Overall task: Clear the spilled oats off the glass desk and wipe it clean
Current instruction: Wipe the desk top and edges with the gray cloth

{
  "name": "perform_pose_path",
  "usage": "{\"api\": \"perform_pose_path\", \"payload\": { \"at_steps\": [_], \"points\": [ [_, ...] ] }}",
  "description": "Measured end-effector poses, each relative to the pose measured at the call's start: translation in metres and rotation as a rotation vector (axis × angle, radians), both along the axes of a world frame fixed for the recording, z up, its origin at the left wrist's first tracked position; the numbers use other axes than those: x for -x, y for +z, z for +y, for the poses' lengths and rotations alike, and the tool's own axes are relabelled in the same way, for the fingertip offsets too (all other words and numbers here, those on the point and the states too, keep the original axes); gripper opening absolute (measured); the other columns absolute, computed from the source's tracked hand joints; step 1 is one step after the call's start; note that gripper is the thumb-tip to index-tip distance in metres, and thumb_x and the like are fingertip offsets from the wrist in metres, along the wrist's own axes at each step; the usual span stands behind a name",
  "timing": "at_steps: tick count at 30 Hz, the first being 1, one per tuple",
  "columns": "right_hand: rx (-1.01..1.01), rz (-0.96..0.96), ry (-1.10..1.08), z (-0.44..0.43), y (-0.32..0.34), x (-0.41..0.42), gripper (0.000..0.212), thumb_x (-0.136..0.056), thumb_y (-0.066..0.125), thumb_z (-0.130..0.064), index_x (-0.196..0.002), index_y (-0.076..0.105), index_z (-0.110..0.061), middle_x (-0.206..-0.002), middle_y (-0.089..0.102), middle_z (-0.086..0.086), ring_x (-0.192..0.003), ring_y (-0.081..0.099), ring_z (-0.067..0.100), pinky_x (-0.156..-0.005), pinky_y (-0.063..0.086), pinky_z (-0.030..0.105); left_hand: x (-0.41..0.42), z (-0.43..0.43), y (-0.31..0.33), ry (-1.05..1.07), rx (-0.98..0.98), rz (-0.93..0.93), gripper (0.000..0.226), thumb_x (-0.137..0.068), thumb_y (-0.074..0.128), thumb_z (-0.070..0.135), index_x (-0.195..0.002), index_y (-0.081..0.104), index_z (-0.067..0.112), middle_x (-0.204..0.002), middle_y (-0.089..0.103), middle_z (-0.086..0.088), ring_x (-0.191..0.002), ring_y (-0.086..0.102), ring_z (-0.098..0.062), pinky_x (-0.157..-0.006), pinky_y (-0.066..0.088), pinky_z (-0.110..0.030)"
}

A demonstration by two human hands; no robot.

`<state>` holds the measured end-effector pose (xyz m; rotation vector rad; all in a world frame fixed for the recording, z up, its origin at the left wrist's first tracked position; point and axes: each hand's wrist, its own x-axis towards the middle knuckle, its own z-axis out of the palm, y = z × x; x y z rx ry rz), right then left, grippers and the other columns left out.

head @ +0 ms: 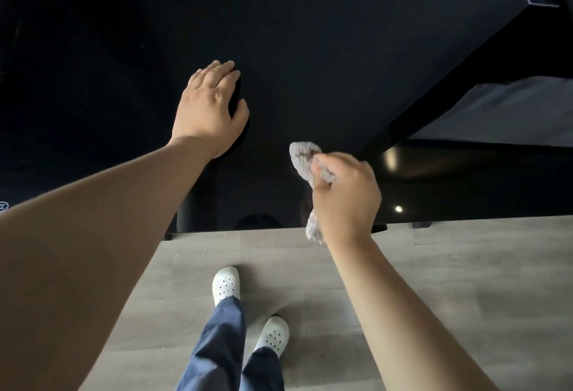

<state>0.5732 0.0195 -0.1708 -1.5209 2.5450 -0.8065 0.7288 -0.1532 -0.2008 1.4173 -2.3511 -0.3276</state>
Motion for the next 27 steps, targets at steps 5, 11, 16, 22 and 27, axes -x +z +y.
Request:
{"api": "perform_pose_path", "payload": {
  "at_steps": [5, 11, 16, 22, 27],
  "points": [
    [-0.074, -0.129, 0.176, 0.079, -0.002, -0.029, 0.032, -0.070, 0.075, -0.004, -0.090, 0.072, -0.028, -0.094, 0.069, -0.017, -0.077, 0.058, 0.011, -0.062, 0.050, 0.025, 0.001, 0.000, 0.001, -0.006, -0.006, 0.008, 0.051, -0.095, 0.045, 0.030, -0.140, 0.045, 0.005, -0.152, 0.037, -0.008, -0.144, 0.025, -0.024, -0.120, 0.012, -0.034],
    [-0.024, -0.449, 0.030, 0.128, 0.014, -0.030, 0.018, -0.076, 0.066, -0.030, -0.093, 0.074, -0.032, -0.092, 0.068, -0.027, -0.086, 0.066, 0.003, -0.073, 0.054, 0.023, 0.001, 0.001, 0.003, -0.008, -0.013, -0.018, 0.052, -0.095, 0.043, 0.031, -0.141, 0.043, 0.006, -0.153, 0.035, -0.008, -0.145, 0.023, -0.024, -0.121, 0.011, -0.036],
    [0.095, -0.417, -0.029, 0.054, 0.035, -0.016, 0.018, -0.080, 0.066, -0.027, -0.094, 0.075, -0.024, -0.094, 0.070, -0.018, -0.091, 0.065, 0.012, -0.079, 0.055, 0.034, -0.001, 0.002, 0.005, -0.038, -0.029, -0.035, 0.054, -0.094, 0.043, 0.029, -0.141, 0.042, 0.003, -0.152, 0.036, -0.011, -0.144, 0.025, -0.027, -0.120, 0.014, -0.040],
    [0.145, -0.274, -0.037, -0.014, 0.048, 0.004, 0.016, -0.085, 0.068, -0.018, -0.098, 0.074, -0.023, -0.100, 0.070, -0.015, -0.092, 0.064, 0.014, -0.079, 0.051, 0.027, -0.005, -0.003, 0.012, -0.085, -0.091, -0.048, 0.056, -0.093, 0.048, 0.028, -0.141, 0.042, 0.001, -0.152, 0.035, -0.014, -0.144, 0.025, -0.029, -0.120, 0.015, -0.042],
    [-0.095, -0.155, -0.037, -0.012, 0.010, 0.004, 0.020, -0.087, 0.065, -0.022, -0.104, 0.070, -0.030, -0.108, 0.066, -0.019, -0.093, 0.060, 0.015, -0.073, 0.045, 0.022, -0.010, -0.006, 0.010, -0.141, -0.105, -0.139, 0.062, -0.097, 0.039, 0.037, -0.148, 0.029, 0.005, -0.158, 0.021, -0.009, -0.148, 0.011, -0.024, -0.121, 0.005, -0.038]
  ]
}}
